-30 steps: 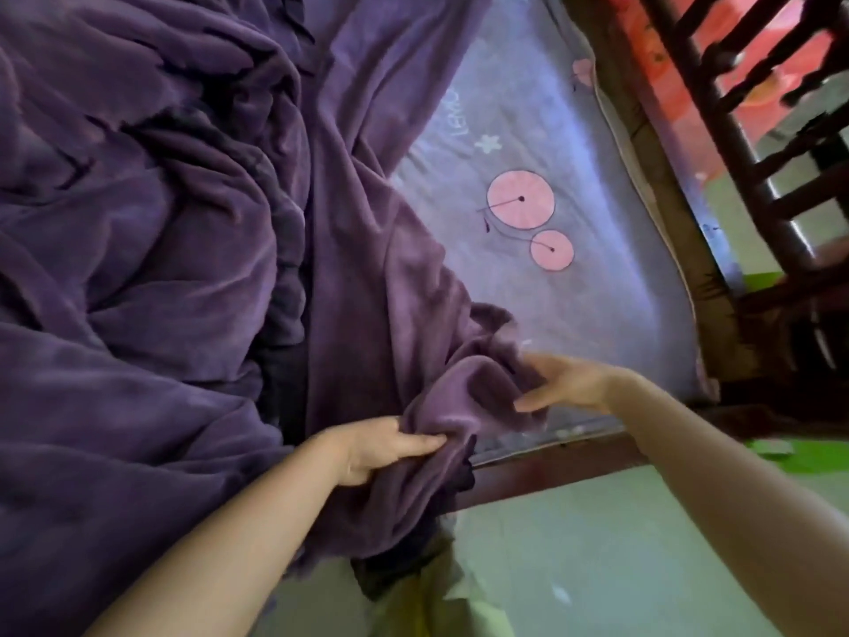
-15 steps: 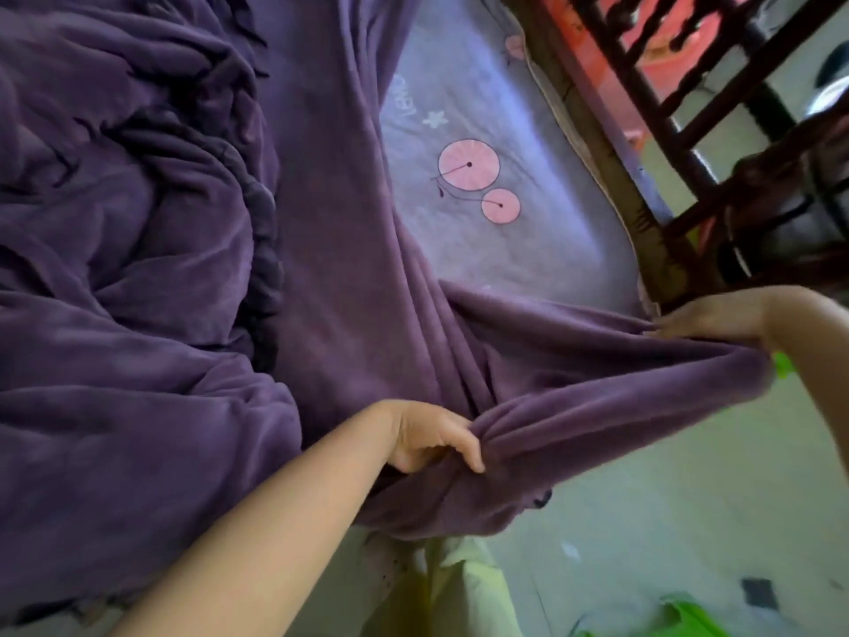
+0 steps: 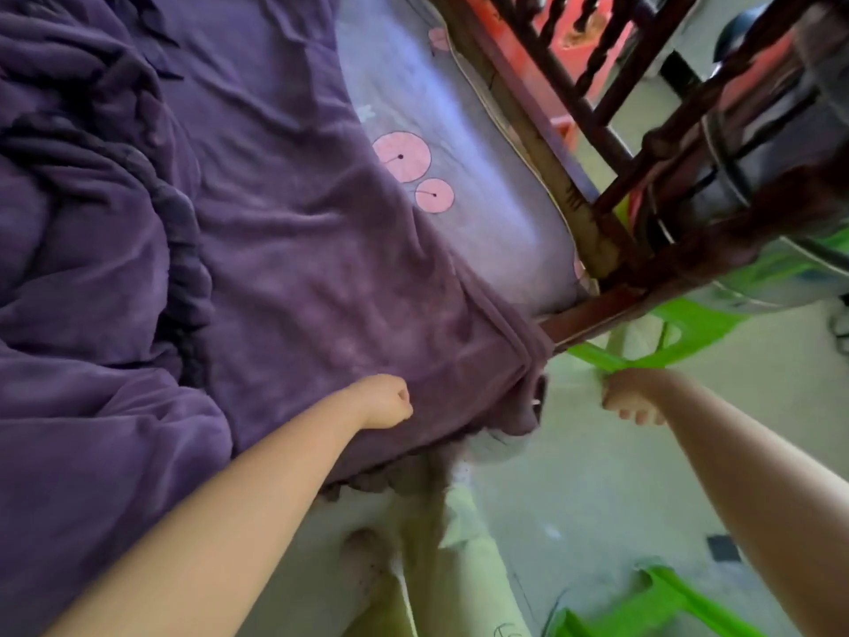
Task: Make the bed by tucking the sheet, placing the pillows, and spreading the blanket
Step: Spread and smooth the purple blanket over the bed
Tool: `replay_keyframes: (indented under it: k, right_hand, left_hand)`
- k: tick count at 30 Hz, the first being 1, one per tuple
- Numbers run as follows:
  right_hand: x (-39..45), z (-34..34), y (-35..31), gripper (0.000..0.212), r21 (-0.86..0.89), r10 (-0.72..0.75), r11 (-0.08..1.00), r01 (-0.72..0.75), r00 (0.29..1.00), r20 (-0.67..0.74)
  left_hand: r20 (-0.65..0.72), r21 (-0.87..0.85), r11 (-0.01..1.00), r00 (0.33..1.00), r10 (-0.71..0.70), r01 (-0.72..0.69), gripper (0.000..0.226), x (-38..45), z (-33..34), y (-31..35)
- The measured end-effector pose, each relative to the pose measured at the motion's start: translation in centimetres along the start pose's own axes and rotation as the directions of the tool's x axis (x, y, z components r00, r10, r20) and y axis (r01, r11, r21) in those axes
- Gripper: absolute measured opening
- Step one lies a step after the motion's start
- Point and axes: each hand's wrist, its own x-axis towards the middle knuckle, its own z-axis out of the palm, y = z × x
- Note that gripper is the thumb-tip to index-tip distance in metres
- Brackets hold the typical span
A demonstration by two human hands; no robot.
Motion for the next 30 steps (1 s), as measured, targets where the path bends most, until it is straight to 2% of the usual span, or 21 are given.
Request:
replay_keyframes:
  k: [1, 3, 5, 6, 7, 9, 13, 15, 17, 20, 23, 25, 27, 29, 30]
  right_hand:
    - [0.4, -0.6, -1.4, 0.038, -0.032, -0.089, 0.996, 0.086, 0.989, -0.115]
    - [2.0, -2.7, -4.2, 0.038, -0.083, -0.273, 0.961, 0.262, 0.877, -0.394]
    - [3.1, -4.8, -7.0, 0.042, -0.031, -0.366, 0.907, 0.42, 0.749, -0.553]
    - [3.4, -5.7, -8.3, 0.039, 0.032, -0.363, 0.882, 0.47, 0.722, -0.589]
    - [4.2, -6.7, -9.5, 0.036, 0.092, -0.35, 0.862, 0.499, 0.716, -0.605]
    - [5.3, -7.9, -11.6, 0.041, 0.237, -0.311, 0.829, 0.507, 0.768, -0.56]
    - [7.4, -10.0, -13.9, 0.045, 0.582, -0.271, 0.651, 0.488, 0.865, -0.423]
    - [7.8, -11.1, -14.3, 0.027, 0.767, -0.368, 0.471, 0.436, 0.887, -0.278]
    - [8.1, -12.8, -13.6, 0.003, 0.872, -0.47, 0.316, 0.373, 0.86, -0.198]
    - [8.9, -15.7, -10.8, 0.012, 0.941, -0.543, 0.072, 0.33, 0.805, -0.24]
    - [9.8, -18.4, -6.6, 0.031, 0.928, -0.407, -0.166, 0.334, 0.834, -0.373]
    - [10.5, -19.4, -4.0, 0.031, 0.87, -0.229, -0.111, 0.48, 0.84, -0.492]
    - [11.0, -20.0, -1.6, 0.03, 0.789, -0.003, 0.049, 0.613, 0.79, -0.614]
    - [10.9, -19.8, 0.1, 0.027, 0.692, 0.174, 0.23, 0.684, 0.671, -0.721]
    - [10.7, -19.5, 0.5, 0.017, 0.625, 0.203, 0.321, 0.712, 0.593, -0.779]
  left_hand:
    - [-0.023, -0.005, 1.0, 0.999, -0.024, 0.024, 0.011, 0.4, -0.4, -0.2]
    - [-0.069, -0.052, 0.995, 0.994, -0.087, 0.083, 0.022, 1.5, -1.2, -0.5]
    - [-0.132, -0.122, 0.984, 0.98, -0.146, 0.13, 0.028, 2.8, -1.9, -0.8]
    - [-0.158, -0.153, 0.977, 0.973, -0.171, 0.147, 0.029, 3.4, -2.1, -0.9]
    - [-0.175, -0.188, 0.968, 0.964, -0.2, 0.167, 0.029, 4.4, -2.5, -0.9]
    - [-0.199, -0.229, 0.953, 0.948, -0.247, 0.2, 0.031, 6.0, -2.9, -0.7]
    - [-0.256, -0.277, 0.931, 0.915, -0.312, 0.239, 0.036, 8.8, -3.5, -0.3]
    - [-0.274, -0.285, 0.928, 0.908, -0.318, 0.239, 0.038, 9.9, -3.7, 0.2]
    - [-0.289, -0.289, 0.93, 0.905, -0.313, 0.229, 0.04, 10.9, -4.1, 1.0]
    - [-0.304, -0.302, 0.928, 0.901, -0.31, 0.218, 0.041, 11.8, -4.5, 2.2]
    - [-0.343, -0.318, 0.932, 0.895, -0.284, 0.174, 0.037, 12.6, -4.9, 4.2]
    - [-0.381, -0.325, 0.936, 0.888, -0.257, 0.132, 0.034, 12.9, -5.1, 5.5]
    - [-0.423, -0.314, 0.943, 0.874, -0.239, 0.106, 0.032, 13.3, -5.5, 6.7]
    - [-0.459, -0.282, 0.954, 0.86, -0.223, 0.098, 0.031, 13.8, -6.0, 7.6]
    - [-0.462, -0.261, 0.96, 0.86, -0.217, 0.102, 0.031, 14.0, -6.2, 7.8]
